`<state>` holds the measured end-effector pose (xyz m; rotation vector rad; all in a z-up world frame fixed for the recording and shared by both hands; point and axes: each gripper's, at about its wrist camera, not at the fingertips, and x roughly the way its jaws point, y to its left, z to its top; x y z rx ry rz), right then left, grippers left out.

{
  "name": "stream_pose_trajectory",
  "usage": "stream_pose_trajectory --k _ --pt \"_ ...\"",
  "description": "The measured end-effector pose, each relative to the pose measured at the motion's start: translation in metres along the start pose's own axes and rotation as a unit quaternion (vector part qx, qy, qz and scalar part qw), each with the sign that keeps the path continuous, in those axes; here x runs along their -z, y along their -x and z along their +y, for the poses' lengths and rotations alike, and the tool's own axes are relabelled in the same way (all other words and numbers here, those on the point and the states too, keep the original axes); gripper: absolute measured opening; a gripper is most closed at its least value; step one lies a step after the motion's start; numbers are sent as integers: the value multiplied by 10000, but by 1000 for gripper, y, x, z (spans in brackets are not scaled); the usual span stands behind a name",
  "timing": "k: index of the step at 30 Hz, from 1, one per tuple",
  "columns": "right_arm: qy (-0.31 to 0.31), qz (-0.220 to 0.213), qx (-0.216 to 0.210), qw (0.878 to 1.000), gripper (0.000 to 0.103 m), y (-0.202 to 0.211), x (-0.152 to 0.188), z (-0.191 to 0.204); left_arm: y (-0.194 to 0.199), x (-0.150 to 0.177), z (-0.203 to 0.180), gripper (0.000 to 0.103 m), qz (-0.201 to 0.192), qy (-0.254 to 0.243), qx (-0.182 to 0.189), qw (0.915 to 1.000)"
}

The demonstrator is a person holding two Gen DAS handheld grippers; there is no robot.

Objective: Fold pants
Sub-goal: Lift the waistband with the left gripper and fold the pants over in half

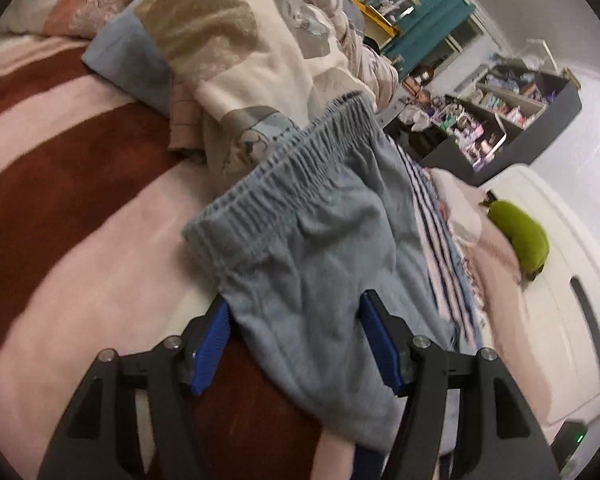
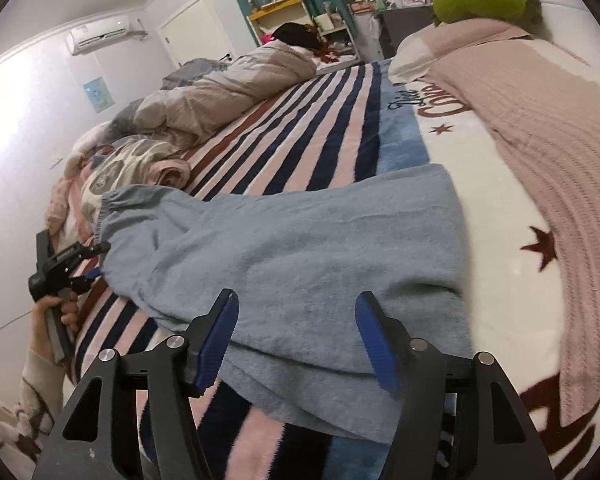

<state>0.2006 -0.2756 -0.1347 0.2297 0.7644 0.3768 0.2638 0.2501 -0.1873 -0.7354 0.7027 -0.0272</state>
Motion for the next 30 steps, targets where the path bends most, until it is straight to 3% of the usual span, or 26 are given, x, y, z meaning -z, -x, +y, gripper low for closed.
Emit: stream_pose_trajectory --k 3,7,8,15,20,23,26,30 --pt "-60 -52 19 10000 57 3 0 -1 -7 -8 1 56 -61 127 124 9998" --pt "-141 -107 -16 9998 57 7 0 -3 -7 -7 -9 15 -105 96 369 9992" --pt "-155 -117 -25 9998 57 8 0 -3 -2 -5 -11 13 -179 75 389 9991" --pt "-221 -231 -44 9995 57 23 0 -7 53 -3 -37 10 -891 -346 121 9953" --pt "-233 -321 -142 9991 57 37 -1 -5 103 -6 -37 9 -1387 -459 -68 9892" --pt "-200 -361 -186 9990 57 44 -1 1 138 -13 -26 9 -1674 -459 -379 9841" --pt "-149 -400 -262 9987 57 51 -1 9 164 -20 -12 9 -1793 -430 -748 9800" --pt "-131 -464 -362 9982 57 58 1 15 174 -20 -11 9 -1661 -604 -829 9808"
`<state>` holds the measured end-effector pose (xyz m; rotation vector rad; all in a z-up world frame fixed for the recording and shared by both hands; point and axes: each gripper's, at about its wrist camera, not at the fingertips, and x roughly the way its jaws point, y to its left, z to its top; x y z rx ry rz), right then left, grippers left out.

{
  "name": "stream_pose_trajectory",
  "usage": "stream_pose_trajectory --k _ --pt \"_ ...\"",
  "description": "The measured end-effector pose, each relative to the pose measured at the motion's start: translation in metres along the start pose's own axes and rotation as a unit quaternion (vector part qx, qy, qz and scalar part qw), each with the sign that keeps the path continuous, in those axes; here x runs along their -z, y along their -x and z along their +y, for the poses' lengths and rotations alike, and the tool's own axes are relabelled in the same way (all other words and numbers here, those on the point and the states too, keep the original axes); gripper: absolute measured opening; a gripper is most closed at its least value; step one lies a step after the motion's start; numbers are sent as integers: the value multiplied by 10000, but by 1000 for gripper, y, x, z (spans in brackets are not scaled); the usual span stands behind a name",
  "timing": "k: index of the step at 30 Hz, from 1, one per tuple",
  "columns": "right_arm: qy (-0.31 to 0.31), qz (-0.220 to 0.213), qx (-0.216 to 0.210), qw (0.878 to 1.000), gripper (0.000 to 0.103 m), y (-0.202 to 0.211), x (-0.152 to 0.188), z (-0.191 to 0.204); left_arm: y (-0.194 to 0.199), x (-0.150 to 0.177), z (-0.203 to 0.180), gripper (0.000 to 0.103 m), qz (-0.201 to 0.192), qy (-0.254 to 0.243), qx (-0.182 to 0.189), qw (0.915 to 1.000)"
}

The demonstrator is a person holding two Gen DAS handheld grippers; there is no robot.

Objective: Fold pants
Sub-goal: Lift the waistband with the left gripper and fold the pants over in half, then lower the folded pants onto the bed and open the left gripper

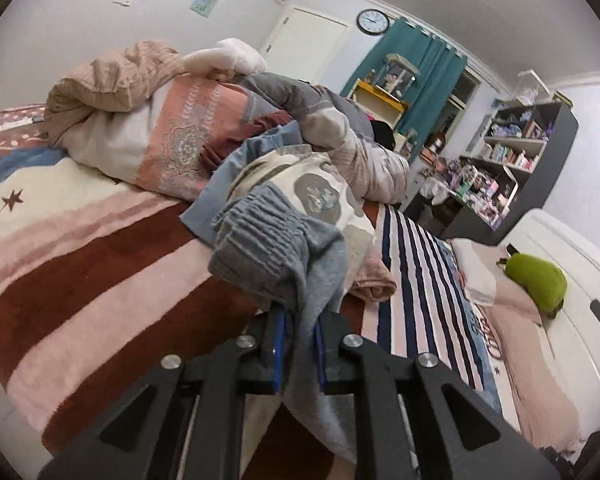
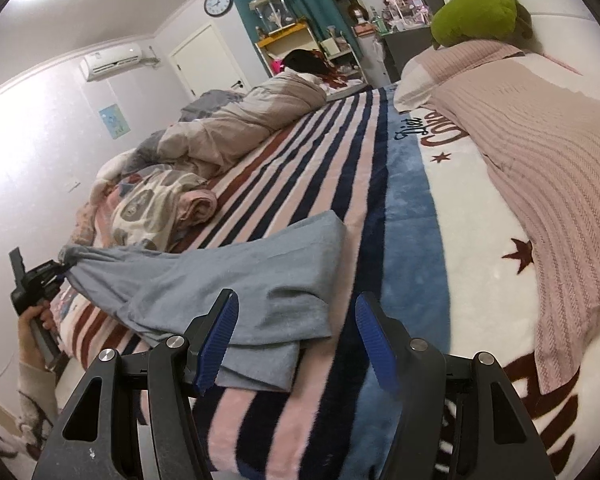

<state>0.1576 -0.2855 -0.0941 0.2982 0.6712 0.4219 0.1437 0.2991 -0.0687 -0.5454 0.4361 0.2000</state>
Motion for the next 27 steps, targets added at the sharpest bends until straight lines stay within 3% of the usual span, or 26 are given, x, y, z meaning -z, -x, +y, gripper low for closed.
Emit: stream_pose_trajectory --k 9,15,18,22,27 --pt "-121 -137 -187 9997 57 10 5 -9 2 -5 -102 9 -18 -801 711 9942" --pt "-231 -268 -267 9990 58 24 8 -27 -5 11 -198 9 223 -1417 1383 9800" --pt "-299 -344 -271 9986 58 33 11 -39 -13 31 -243 9 430 -1792 1586 9700" --pt "-438 -390 -230 9980 58 41 16 -56 -34 75 -286 9 1001 -2196 1788 9538" --pt "-596 -394 -158 9973 58 48 22 -74 -68 151 -317 9 2014 -2803 1791 9213"
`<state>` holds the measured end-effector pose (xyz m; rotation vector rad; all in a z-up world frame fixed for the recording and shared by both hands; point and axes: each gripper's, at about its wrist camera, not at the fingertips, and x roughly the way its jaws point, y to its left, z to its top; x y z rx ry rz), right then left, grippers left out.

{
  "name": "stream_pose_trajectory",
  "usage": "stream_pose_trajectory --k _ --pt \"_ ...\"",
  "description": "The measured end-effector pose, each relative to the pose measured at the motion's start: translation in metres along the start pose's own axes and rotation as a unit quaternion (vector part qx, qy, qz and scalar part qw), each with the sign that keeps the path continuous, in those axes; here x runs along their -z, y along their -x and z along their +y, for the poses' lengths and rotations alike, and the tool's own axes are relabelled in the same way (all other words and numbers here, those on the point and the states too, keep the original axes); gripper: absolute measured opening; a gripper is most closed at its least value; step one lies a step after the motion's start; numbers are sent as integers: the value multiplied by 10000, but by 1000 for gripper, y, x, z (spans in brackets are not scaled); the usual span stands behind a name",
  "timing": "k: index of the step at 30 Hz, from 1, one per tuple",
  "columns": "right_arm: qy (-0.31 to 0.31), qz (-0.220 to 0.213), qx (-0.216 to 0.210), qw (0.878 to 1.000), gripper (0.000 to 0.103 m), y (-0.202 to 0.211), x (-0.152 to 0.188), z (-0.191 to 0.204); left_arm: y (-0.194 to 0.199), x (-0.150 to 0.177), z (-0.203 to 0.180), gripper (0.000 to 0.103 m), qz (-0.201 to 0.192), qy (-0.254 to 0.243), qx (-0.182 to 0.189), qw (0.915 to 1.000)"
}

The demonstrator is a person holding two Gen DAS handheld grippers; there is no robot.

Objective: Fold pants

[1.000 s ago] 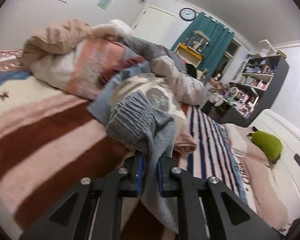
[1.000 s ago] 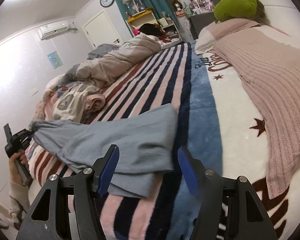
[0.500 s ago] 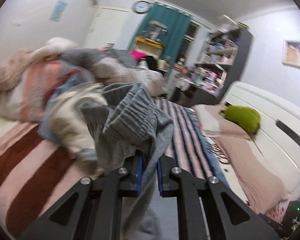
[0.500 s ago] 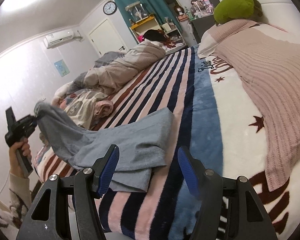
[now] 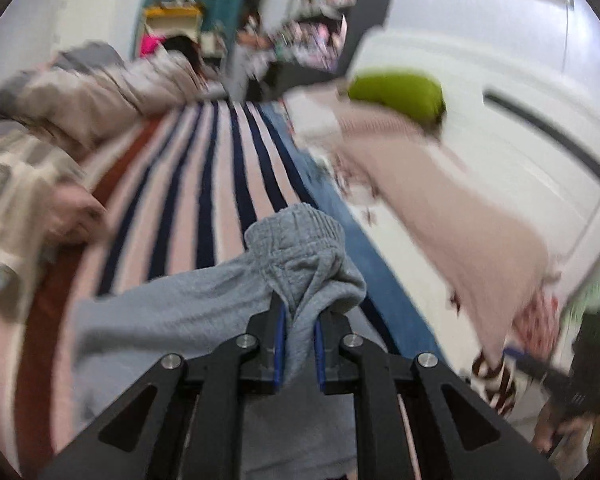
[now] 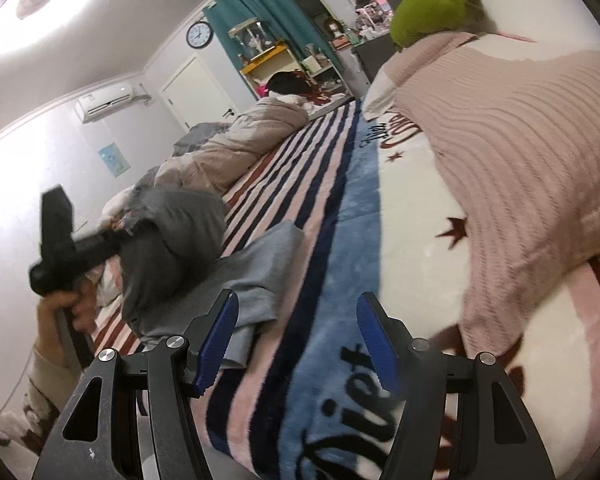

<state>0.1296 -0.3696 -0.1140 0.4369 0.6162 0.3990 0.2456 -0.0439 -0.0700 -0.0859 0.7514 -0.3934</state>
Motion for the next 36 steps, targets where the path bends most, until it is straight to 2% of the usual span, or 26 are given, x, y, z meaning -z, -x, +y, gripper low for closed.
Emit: stream_pose_trajectory --k 4,7,9,10,11,13,15,19,20,24,28,31,33,34,35,36 --pt "-62 26 57 10000 58 3 2 -9 -33 24 -18 9 736 -276 76 9969" --pt "-69 83 71 9999 59 0 2 -12 -33 36 -20 12 939 -444 102 9945" --pt "-64 125 53 9999 59 -3 2 -10 -26 40 -16 17 980 -440 197 9940" --pt "-47 154 22 9999 59 -6 1 -8 -20 42 -14 23 992 -414 301 9938" --pt "-28 177 -5 9998 59 -10 0 -6 -14 43 -12 34 986 -380 406 9936" --pt "42 222 -80 9997 59 -19 -4 1 2 48 -5 52 895 -251 722 9930" --pt "140 266 -149 9994 59 -28 -9 11 21 52 4 53 715 -138 852 9937" --pt "537 376 -316 9974 61 -58 -25 45 61 55 37 53 204 55 393 9990" --pt "630 410 -352 9965 66 -66 -28 54 68 55 45 54 95 105 264 9996" --pt "1148 551 -475 9907 67 -103 -36 94 93 62 83 55 -261 380 -161 9988" --pt "1720 817 -419 9808 67 -144 -38 134 102 72 108 55 -439 625 -74 9970" --pt "2044 1103 -90 9726 67 -169 -34 148 98 81 116 55 -455 671 -32 9967" --pt "2188 1459 48 9648 62 -181 -26 149 96 86 120 55 -449 709 29 9965" --pt "2220 1551 113 9626 56 -181 -23 146 95 88 123 55 -450 731 72 9963" --pt "2269 1598 269 9603 40 -180 -18 144 94 90 124 55 -452 756 109 9961" --pt "2337 1618 498 9574 30 -176 -12 138 92 90 126 55 -456 783 130 9958"
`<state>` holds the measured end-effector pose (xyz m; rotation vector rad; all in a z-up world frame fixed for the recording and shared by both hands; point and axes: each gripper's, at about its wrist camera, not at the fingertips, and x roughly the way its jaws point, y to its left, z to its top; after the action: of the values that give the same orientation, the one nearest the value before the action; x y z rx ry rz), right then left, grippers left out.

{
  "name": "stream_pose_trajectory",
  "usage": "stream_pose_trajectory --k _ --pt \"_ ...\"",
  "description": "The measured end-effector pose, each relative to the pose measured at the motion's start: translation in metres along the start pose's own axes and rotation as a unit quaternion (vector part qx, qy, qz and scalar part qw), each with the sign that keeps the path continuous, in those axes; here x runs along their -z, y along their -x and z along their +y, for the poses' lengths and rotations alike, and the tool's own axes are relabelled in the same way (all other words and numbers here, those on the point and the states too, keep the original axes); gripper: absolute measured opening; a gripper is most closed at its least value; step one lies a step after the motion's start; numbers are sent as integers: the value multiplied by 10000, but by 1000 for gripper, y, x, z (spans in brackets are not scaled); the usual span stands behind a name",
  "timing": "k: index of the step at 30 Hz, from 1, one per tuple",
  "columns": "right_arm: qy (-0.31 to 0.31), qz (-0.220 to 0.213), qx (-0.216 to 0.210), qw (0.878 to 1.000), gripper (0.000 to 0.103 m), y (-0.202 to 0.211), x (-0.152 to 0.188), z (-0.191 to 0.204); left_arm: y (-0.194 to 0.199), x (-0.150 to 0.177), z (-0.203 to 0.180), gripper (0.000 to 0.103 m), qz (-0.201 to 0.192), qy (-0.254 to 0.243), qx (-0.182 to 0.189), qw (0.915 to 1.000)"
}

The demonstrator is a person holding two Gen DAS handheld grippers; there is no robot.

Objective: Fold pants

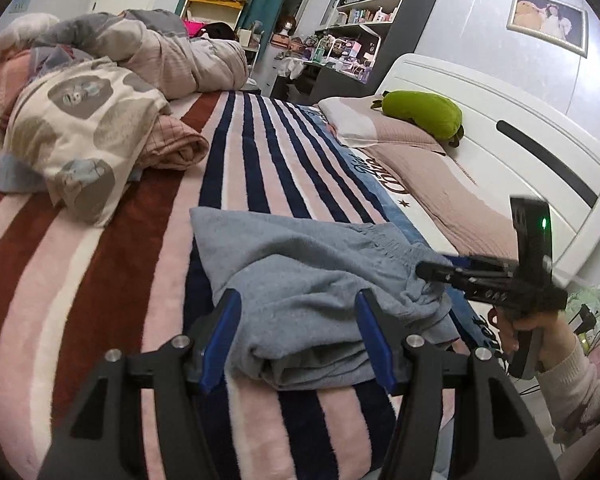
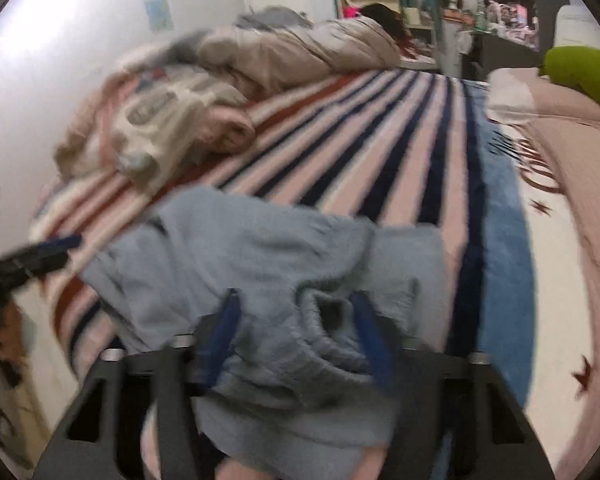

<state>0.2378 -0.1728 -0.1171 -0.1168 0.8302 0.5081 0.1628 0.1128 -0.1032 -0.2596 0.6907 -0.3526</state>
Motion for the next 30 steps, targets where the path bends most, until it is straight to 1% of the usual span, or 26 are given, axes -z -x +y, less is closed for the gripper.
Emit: stream_pose_trajectory --k 1,2,4,6,9,13,15,17,18,19,20,21,23,26,30 --pt "-34 42 72 10000 18 1 6 -3 0 0 0 55 2 18 14 10000" --pt "-141 99 79 9998 16 1 11 -5 -1 1 2 55 4 53 42 10000" --pt "-454 160 -41 9988 14 6 26 -15 -3 3 2 55 11 91 81 9999" --pt "-700 209 -105 9973 12 8 42 -21 -5 3 1 55 28 99 105 9999" --pt "-838 186 -159 9962 12 11 54 -22 -8 4 -1 55 49 92 114 9999" --pt "-811 296 -221 9960 15 16 48 -21 -10 3 0 55 58 102 87 9999" --pt "-763 239 -228 9965 24 22 41 -20 -11 1 1 56 31 102 76 9999" --pt "-770 76 -181 9968 38 30 32 -24 -12 -2 4 60 -5 115 42 9999" --pt "-807 -10 -134 9966 42 32 28 -27 -13 -4 5 61 -17 128 43 9999" --pt "-869 -97 -76 9961 50 35 24 -32 -15 -7 8 62 -20 158 61 9999" --pt "-937 -160 -21 9955 55 36 20 -37 -18 -9 12 64 -14 222 82 9997" --pt "-995 -194 20 9948 57 35 17 -41 -20 -11 14 65 -8 265 90 9996" --pt "-1098 -183 53 9938 68 30 12 -48 -28 -15 22 66 36 415 156 9990" --pt "-1156 -45 -66 9933 75 16 11 -52 -40 -16 30 66 155 573 247 9979" --pt "-1121 244 -153 9933 75 -6 21 -53 -59 -8 38 66 483 647 255 9964"
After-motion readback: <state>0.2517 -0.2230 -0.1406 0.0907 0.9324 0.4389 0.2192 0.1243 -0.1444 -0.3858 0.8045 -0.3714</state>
